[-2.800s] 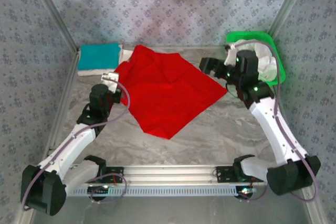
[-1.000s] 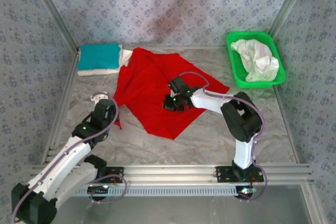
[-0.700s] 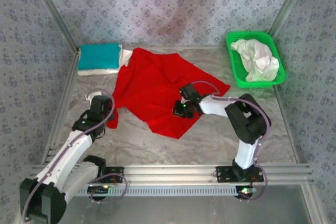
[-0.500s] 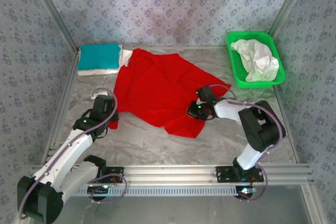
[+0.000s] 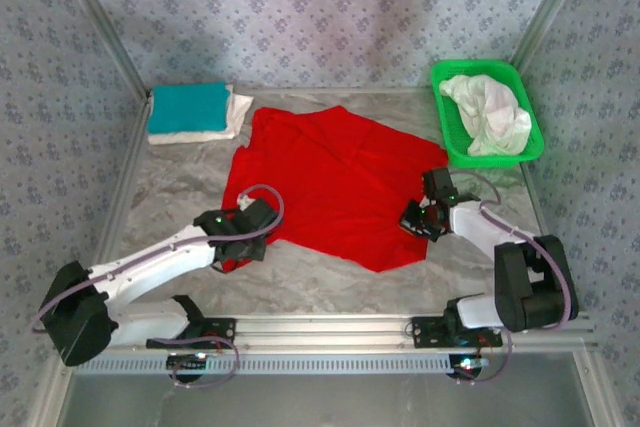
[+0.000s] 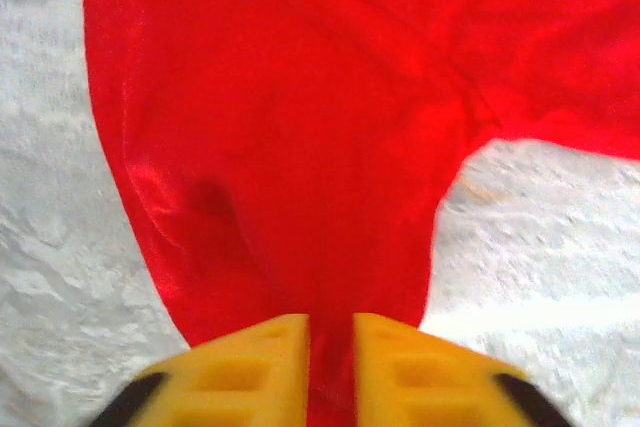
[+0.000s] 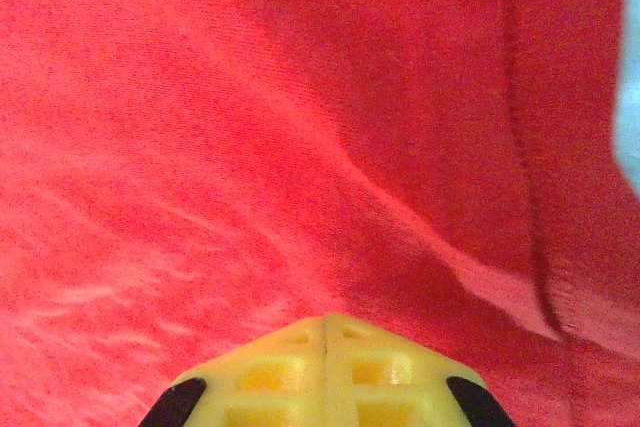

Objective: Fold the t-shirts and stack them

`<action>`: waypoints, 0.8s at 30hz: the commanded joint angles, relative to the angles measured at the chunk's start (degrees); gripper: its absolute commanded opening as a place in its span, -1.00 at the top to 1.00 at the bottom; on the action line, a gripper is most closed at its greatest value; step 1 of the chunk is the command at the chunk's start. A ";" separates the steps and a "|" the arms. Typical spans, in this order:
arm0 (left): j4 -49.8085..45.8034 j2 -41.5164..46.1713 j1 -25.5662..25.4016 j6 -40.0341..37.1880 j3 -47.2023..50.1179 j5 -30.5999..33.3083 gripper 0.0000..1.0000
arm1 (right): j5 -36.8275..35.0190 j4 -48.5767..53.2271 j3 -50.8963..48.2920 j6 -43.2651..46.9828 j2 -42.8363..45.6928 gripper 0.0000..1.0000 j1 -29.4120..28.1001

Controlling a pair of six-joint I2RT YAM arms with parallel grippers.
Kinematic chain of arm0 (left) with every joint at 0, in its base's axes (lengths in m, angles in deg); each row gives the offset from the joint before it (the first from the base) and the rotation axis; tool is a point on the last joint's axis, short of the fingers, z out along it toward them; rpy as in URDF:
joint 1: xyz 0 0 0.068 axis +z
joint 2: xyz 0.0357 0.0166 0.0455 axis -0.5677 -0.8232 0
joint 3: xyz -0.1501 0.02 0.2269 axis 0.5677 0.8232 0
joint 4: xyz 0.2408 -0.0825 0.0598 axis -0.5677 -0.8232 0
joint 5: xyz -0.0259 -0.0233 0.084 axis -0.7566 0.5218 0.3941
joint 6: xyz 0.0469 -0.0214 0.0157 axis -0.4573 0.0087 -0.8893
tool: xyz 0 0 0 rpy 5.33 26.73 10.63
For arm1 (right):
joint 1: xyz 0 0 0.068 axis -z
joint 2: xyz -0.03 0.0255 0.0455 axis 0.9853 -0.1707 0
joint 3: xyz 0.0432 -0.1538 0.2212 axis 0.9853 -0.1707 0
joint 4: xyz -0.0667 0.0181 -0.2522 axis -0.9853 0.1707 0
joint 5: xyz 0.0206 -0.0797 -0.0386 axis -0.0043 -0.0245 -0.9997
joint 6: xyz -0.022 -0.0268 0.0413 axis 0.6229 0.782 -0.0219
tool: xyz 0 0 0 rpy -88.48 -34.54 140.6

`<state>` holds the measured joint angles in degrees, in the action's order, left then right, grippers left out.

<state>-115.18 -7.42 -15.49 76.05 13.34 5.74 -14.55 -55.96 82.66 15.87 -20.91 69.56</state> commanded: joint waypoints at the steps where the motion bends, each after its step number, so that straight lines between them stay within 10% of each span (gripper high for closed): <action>1: -9.44 2.28 -1.00 -1.81 -8.95 3.86 0.16 | -1.69 4.26 0.34 2.37 2.75 1.00 1.11; 6: -1.72 9.04 5.91 -10.14 -10.02 1.46 -0.21 | -1.97 3.37 6.40 2.36 3.44 1.00 -2.22; 12: 25.69 3.79 25.60 -12.36 -0.04 -15.96 0.32 | -2.11 -0.66 14.15 4.87 -5.62 1.00 -6.95; 24: 31.99 -30.96 29.39 -18.65 -14.69 -22.11 0.51 | 0.80 -8.55 21.96 0.03 -23.51 1.00 -8.29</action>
<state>-85.59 -35.26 12.77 59.11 1.16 -13.23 -14.94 -62.28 103.25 18.23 -41.70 61.36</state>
